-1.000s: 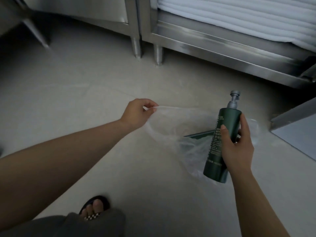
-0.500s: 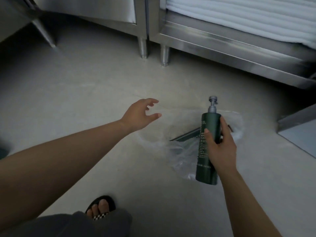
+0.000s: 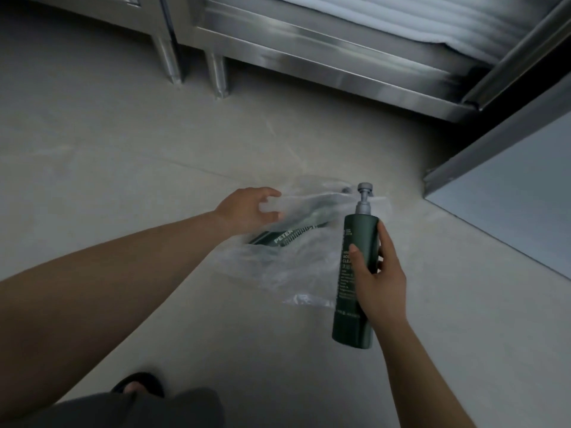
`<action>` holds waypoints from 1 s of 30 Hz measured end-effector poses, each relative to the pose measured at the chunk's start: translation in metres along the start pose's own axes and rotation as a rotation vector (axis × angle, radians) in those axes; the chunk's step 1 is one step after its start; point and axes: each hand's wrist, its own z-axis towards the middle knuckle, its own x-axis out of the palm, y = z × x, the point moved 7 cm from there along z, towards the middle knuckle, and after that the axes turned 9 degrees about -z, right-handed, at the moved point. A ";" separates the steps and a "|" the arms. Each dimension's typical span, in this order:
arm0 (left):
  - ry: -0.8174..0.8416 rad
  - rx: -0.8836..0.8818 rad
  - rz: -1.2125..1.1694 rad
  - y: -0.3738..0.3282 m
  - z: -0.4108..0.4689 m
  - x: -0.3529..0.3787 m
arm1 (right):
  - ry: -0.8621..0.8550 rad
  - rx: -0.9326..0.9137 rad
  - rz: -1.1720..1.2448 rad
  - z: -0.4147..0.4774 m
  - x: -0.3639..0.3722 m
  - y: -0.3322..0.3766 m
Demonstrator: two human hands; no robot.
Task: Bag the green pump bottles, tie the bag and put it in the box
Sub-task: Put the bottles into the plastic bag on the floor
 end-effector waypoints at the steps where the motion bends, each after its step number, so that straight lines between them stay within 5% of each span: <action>1: 0.007 0.007 -0.004 0.001 -0.002 0.002 | -0.006 -0.013 0.011 0.001 -0.002 0.005; 10: -0.134 0.064 -0.133 0.010 -0.021 -0.022 | 0.006 -0.069 0.086 0.018 0.000 0.034; 21: -0.353 -0.075 -0.180 0.041 -0.082 -0.080 | 0.142 -0.213 0.162 0.023 0.050 0.092; 30: -0.405 -0.063 -0.110 0.047 -0.063 -0.079 | 0.248 -0.126 -0.023 0.006 0.072 0.030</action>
